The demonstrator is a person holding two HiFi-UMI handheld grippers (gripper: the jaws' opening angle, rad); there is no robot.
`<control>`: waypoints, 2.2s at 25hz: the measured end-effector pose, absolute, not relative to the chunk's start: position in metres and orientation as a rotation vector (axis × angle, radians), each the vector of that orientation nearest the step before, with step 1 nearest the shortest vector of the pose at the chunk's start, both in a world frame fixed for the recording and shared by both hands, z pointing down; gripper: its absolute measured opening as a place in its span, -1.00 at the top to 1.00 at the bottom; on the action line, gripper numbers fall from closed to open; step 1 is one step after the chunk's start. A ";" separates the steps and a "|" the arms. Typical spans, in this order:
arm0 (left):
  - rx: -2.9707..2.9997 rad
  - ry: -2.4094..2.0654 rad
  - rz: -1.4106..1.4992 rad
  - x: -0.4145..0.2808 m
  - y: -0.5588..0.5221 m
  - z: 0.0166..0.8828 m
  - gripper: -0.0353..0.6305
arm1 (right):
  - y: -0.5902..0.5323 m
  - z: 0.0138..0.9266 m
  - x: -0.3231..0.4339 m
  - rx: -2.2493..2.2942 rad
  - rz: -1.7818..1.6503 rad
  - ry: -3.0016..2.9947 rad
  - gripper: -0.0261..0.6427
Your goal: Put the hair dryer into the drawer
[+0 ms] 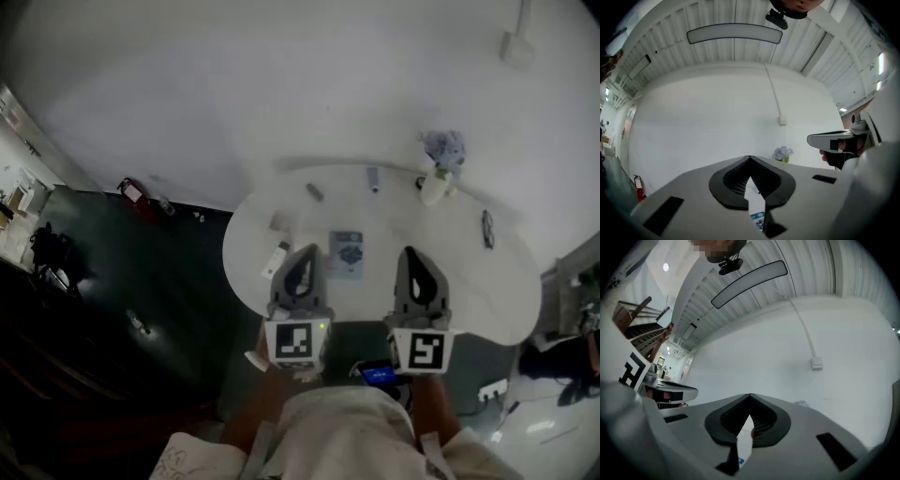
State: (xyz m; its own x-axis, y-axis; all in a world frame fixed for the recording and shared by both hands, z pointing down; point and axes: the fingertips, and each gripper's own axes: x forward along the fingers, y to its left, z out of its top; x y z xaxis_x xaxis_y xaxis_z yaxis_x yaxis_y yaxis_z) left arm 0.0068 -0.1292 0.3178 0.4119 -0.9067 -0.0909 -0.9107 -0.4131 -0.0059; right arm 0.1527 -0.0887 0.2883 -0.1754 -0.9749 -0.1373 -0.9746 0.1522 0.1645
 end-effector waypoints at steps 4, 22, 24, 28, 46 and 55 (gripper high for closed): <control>-2.585 1.667 0.095 0.009 -0.132 0.320 0.89 | -0.092 0.290 0.153 2.010 -0.346 -2.386 0.91; -2.552 1.722 -0.155 0.003 -0.149 0.367 0.89 | -0.097 0.304 0.151 1.979 -0.258 -2.456 0.91; -2.571 1.740 -0.189 0.001 -0.150 0.380 0.89 | -0.096 0.307 0.148 1.966 -0.255 -2.461 0.91; -2.588 1.765 -0.215 -0.001 -0.152 0.394 0.88 | -0.095 0.314 0.147 1.946 -0.235 -2.466 0.91; -2.698 1.865 -0.512 -0.005 -0.179 0.478 0.54 | -0.100 0.330 0.152 1.916 -0.187 -2.440 0.91; -2.783 1.893 -0.702 -0.006 -0.192 0.526 0.23 | -0.103 0.340 0.159 1.921 -0.155 -2.408 0.91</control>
State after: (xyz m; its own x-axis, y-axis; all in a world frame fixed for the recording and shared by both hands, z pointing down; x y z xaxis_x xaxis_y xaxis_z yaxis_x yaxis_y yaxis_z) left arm -0.0055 -0.1924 0.5262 0.3254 -0.8121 0.4844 -0.9316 -0.3631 0.0171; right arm 0.1587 -0.1032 0.3397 -0.2232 -0.9746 -0.0176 -0.9688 0.2198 0.1142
